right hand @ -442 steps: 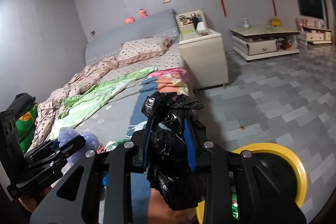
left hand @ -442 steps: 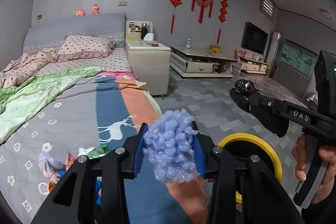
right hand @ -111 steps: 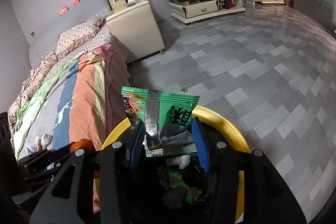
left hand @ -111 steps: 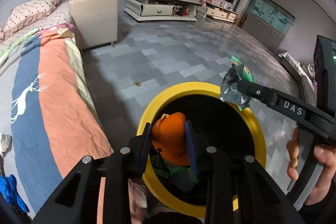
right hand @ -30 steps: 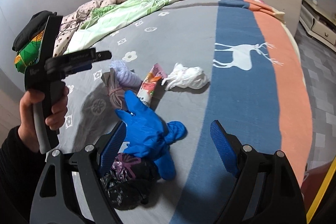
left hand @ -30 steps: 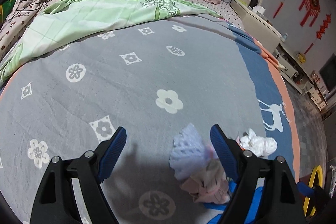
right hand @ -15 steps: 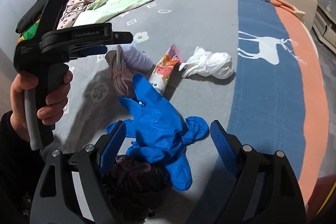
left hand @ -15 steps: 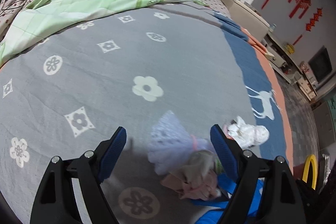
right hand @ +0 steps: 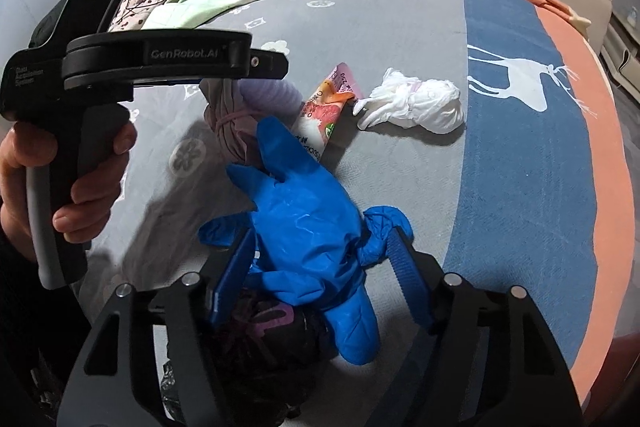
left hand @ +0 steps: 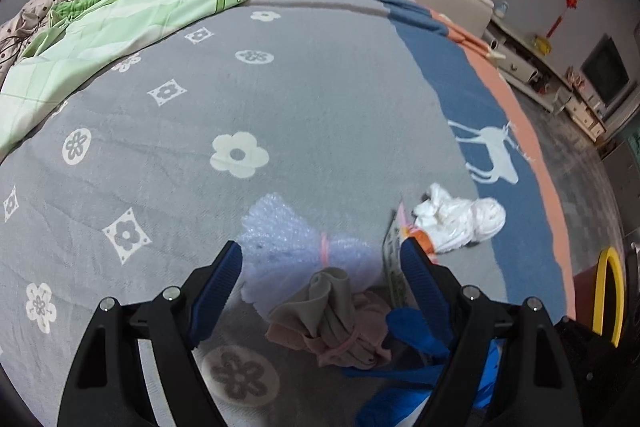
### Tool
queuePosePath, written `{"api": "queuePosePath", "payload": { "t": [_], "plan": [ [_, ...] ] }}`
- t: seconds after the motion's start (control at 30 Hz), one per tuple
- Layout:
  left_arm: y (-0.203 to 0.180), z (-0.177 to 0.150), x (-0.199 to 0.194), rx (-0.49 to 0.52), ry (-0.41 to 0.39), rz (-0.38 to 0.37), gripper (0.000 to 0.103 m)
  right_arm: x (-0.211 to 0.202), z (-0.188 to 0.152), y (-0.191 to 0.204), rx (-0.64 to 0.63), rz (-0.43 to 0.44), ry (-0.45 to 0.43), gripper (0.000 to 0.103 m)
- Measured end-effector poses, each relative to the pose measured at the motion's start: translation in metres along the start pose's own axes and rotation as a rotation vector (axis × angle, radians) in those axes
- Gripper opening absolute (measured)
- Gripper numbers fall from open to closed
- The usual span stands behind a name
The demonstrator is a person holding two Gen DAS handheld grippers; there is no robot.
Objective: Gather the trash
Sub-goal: 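Grasp the bubble-wrap bundle with the left tool while the right tool grasps the blue glove, then carry the bubble-wrap bundle and blue glove over the bin with both tools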
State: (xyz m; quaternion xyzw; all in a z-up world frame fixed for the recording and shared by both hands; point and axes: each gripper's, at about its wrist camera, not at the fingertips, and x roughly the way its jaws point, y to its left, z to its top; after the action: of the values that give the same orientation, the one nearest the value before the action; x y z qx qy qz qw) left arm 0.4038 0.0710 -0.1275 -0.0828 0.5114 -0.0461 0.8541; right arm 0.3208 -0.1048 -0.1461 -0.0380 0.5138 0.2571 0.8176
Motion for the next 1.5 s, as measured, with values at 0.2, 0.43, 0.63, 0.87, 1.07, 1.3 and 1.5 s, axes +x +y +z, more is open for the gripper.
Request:
{"api": "queuePosePath", "payload": {
  "t": [0.2,0.43,0.63,0.87,1.07,1.3,1.5],
  "plan": [
    [-0.005,-0.01,0.002,0.058,0.04,0.025,0.061,0.0,0.002,0.003,0.003,0.003,-0.002,0.052],
    [-0.029,-0.02,-0.002,0.192,0.043,0.069,0.054,-0.006,-0.003,0.01,-0.028,-0.015,-0.004,0.031],
    [-0.027,-0.019,-0.013,0.168,0.033,0.064,0.041,-0.019,-0.008,0.015,-0.05,-0.037,-0.021,0.015],
    [-0.019,-0.016,-0.044,0.127,-0.024,0.052,0.035,-0.04,-0.013,0.011,-0.029,-0.037,-0.06,0.012],
    [-0.016,-0.014,-0.071,0.112,-0.075,0.049,0.035,-0.065,-0.017,0.014,-0.019,-0.034,-0.103,0.012],
    [-0.011,-0.017,-0.102,0.096,-0.123,0.057,0.035,-0.093,-0.02,0.015,-0.013,-0.054,-0.156,0.012],
    [-0.007,-0.02,-0.124,0.088,-0.155,0.07,0.034,-0.121,-0.027,0.005,0.006,-0.086,-0.194,0.012]
  ]
}}
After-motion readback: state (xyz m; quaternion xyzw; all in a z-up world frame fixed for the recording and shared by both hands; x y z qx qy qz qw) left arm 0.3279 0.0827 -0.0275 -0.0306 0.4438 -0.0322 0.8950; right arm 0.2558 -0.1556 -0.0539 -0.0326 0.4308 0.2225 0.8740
